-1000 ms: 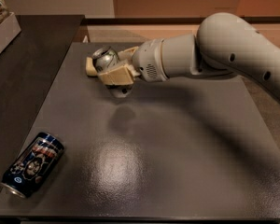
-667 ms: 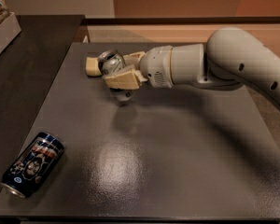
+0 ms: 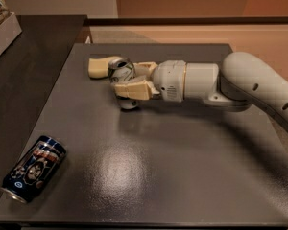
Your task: Place 7up can upright
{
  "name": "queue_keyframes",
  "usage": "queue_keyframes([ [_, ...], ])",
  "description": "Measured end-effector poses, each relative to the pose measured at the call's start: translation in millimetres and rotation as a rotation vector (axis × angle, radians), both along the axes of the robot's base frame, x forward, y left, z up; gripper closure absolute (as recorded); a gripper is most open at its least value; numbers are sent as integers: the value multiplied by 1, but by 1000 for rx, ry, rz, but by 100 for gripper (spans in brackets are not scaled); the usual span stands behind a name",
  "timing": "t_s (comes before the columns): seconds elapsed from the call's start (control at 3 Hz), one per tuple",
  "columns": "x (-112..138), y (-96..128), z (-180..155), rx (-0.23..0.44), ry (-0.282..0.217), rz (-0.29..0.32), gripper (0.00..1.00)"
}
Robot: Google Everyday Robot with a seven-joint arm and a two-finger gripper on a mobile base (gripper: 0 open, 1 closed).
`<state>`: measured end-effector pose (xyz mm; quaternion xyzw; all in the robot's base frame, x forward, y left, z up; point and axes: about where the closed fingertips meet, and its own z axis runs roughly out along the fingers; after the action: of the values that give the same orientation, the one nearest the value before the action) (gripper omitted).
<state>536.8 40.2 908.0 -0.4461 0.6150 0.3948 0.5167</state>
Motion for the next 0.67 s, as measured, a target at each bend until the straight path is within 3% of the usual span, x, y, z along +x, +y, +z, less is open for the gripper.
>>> queue_keyframes([
  [0.67, -2, -5, -12, 75, -21, 7, 59],
])
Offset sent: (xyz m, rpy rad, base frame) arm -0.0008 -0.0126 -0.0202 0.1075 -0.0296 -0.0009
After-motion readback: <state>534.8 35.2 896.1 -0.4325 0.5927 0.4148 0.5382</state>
